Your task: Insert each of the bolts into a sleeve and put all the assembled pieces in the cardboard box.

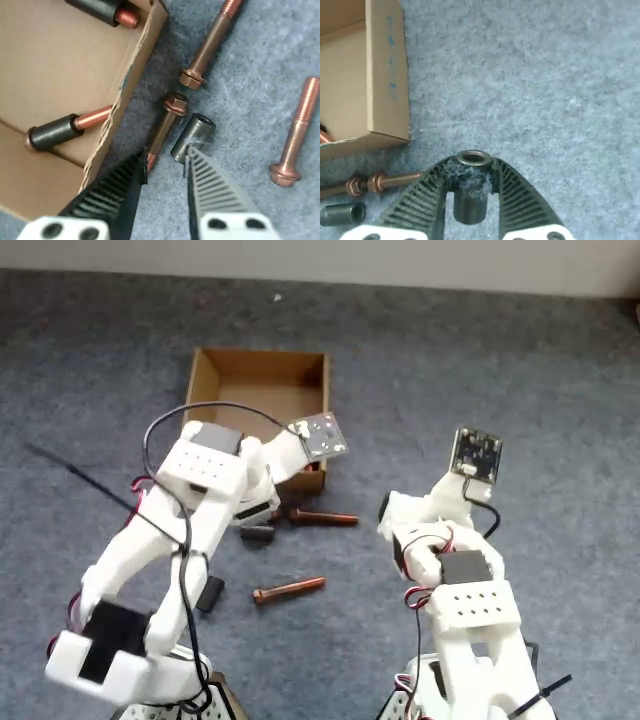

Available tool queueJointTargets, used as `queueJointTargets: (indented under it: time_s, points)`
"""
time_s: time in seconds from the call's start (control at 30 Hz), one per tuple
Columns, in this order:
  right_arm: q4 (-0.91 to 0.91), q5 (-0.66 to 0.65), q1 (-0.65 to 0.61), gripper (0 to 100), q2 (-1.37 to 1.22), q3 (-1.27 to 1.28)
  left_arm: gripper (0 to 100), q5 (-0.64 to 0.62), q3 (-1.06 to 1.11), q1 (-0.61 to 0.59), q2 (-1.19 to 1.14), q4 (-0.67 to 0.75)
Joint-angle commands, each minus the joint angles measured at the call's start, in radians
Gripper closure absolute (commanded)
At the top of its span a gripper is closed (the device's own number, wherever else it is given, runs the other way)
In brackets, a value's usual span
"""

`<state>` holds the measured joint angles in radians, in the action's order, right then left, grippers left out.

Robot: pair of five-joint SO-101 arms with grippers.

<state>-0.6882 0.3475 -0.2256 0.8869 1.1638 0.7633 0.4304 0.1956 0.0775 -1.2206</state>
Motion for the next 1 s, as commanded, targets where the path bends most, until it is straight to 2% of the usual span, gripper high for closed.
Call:
queueJointTargets:
  time_s: [0.0,0.3,0.47,0.7,0.87,0.97]
  points:
    - [0.025,-0.002,0.015,99.2,0.001,-0.002,88,0.061,-0.079,0.015,-0.084,0.002]
    - [0.025,-0.002,0.013,99.2,0.001,-0.002,88,0.063,-0.148,0.013,-0.239,0.002]
    - [0.025,-0.002,0.013,99.2,0.001,-0.002,81,0.060,-0.185,0.010,-0.312,0.003]
    - [0.025,-0.002,0.013,99.2,0.001,-0.002,85,0.058,-0.237,0.010,-0.427,0.046]
    - [0.025,-0.002,0.013,99.2,0.001,-0.002,94,0.054,-0.246,0.019,-0.438,0.043]
    - [0.025,-0.002,0.013,99.2,0.001,-0.002,100,-0.028,-0.251,0.033,-0.437,0.040]
